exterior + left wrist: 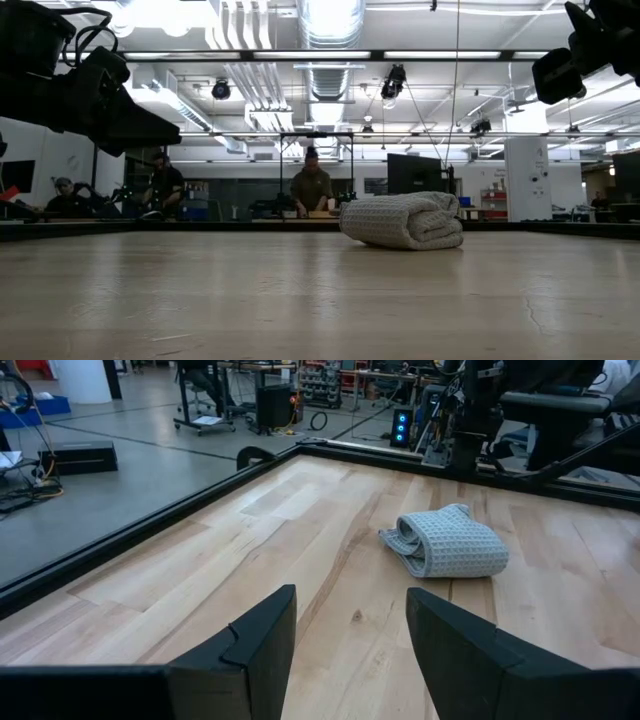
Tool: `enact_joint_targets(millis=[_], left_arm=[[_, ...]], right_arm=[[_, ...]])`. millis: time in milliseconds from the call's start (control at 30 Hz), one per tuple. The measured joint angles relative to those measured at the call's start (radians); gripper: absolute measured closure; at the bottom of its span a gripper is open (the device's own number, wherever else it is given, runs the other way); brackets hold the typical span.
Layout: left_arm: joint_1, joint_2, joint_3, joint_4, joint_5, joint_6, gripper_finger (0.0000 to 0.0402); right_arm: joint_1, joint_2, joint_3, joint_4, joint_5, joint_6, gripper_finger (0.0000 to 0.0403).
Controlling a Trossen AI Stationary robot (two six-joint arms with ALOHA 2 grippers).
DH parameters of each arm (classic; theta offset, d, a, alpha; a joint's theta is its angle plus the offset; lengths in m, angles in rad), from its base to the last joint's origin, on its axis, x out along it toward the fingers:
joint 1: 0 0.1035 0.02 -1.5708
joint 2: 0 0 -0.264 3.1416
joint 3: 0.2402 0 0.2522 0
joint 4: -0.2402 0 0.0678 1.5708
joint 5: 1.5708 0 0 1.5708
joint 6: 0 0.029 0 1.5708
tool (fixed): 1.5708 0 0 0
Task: Fold microfiber towels
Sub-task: Return to Home Position
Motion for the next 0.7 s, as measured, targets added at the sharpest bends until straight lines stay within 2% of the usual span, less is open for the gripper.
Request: enact_joint_targets(millis=[700], left_arm=[[0.001,0.0,0.0,0.0,0.0,0.0,0.0206]], right_arm=[[0.0,0.0,0.0,0.0,0.0,0.001,0.033]])
